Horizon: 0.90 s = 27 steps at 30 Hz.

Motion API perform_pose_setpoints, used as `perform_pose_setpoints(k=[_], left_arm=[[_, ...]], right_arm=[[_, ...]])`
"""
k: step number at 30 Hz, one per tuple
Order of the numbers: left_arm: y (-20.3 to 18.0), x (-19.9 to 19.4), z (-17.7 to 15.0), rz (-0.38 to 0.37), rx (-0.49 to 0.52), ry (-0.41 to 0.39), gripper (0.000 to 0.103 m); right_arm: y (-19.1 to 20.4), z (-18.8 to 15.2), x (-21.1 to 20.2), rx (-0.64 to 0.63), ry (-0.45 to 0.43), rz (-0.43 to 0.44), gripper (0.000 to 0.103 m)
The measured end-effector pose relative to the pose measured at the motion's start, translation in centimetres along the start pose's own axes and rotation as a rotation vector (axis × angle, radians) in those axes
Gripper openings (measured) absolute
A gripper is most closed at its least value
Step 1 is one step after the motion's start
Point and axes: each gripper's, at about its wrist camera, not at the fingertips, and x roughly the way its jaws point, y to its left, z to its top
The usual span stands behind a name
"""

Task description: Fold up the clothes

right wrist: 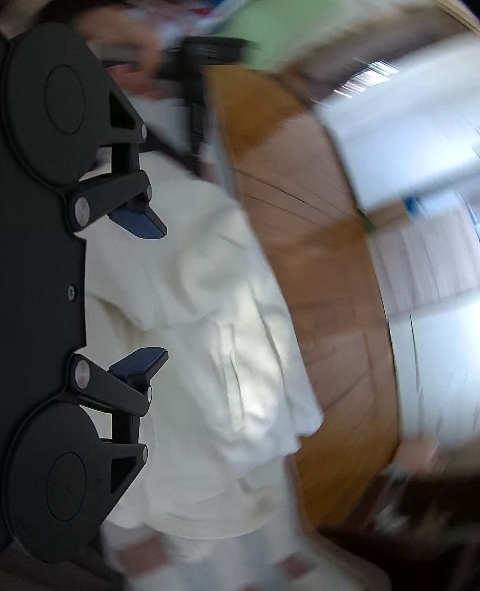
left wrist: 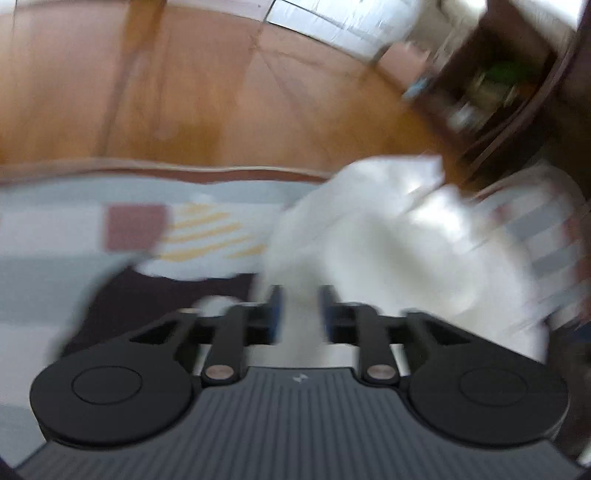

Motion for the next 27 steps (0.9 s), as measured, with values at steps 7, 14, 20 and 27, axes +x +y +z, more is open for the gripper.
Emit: perform_pose_setpoints(k=[7,14,20,27], left_arm=[[1.3,1.7,-0.6,0.019,-0.039,0.033,0.044],[1.1,1.8,-0.5,-0.042,-0.063,0.046,0.047],[1.7,2.3,-0.2,0.008,-0.044,0.040,0.045],[-0.7,2.9,-0.3,0.074,0.134,0.025,0.024]], right_arm=[[-2.2,-1.1,2.5,0.241,0.018,-0.011,0.070],[-2.6,-2.1,5.8,0.177,-0.008,-0.184,0.070],[-4.2,0.1,6.2,0.330,-0.049,-0.030,0.070],[-4.0,0.9,7.8,0.181,-0.026,-0.251,0.070]])
